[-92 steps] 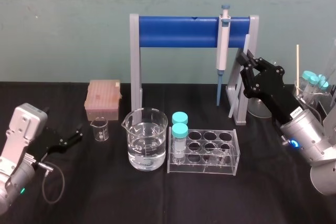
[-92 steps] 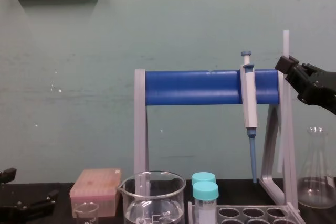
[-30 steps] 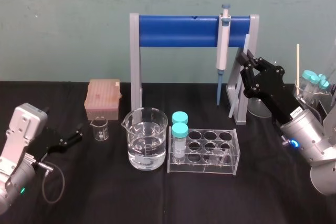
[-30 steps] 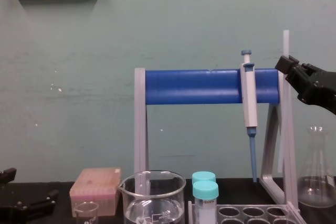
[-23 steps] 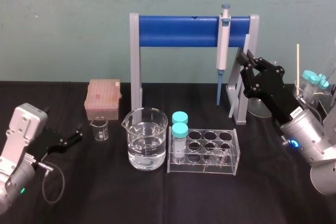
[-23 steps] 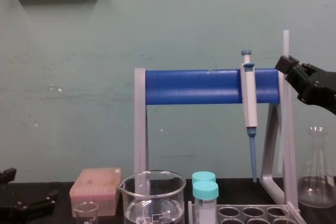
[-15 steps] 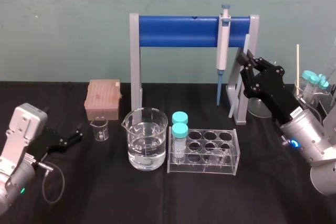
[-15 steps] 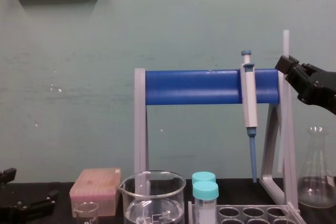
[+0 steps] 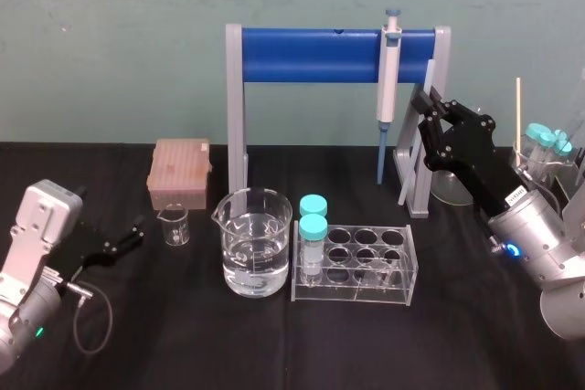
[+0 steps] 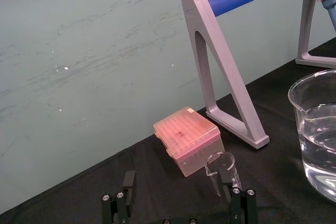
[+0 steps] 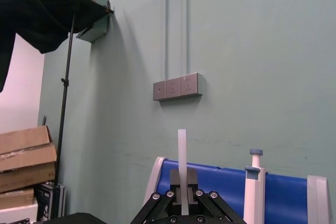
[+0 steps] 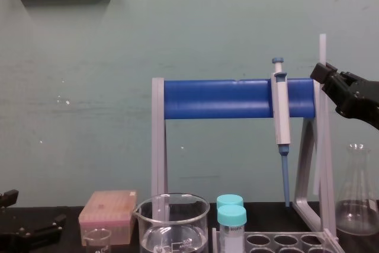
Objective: Pick up the stirring rod with one hand, then place it down.
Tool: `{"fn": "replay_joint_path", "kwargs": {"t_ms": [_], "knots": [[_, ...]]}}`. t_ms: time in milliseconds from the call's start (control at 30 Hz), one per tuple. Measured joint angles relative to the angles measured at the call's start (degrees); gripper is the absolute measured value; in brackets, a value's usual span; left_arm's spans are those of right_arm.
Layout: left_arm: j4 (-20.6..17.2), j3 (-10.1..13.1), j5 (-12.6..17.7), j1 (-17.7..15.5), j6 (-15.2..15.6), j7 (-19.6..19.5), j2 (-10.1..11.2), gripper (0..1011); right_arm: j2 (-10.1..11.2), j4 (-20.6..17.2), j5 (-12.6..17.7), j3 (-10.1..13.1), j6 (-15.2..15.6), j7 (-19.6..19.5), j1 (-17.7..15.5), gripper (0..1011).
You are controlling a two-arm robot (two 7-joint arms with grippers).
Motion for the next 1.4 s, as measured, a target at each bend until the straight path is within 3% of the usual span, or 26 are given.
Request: {"fn": "replay_joint_path", "kwargs": {"t_ms": [400,600,867,1400], "knots": [[0.0,0.0,0.0,0.0,0.0,0.0,0.0,1000,0.0,-0.1,-0.1,0.2,0.4,0.9,0.1,64],[0.0,0.0,0.0,0.0,0.0,0.0,0.0,1000,1.2,-1.1,0.8,0.0,2.2,2.9,-0.4,64],[0.0,0.0,0.0,0.0,0.0,0.0,0.0,1000,3.6,-1.6,1.6,-1.5,4.5,6.1,-1.5,64],[0.0,0.0,0.0,0.0,0.0,0.0,0.0,1000,5.0,2.3,0.1,-4.7,4.3,8.4,-0.3,64]]}}
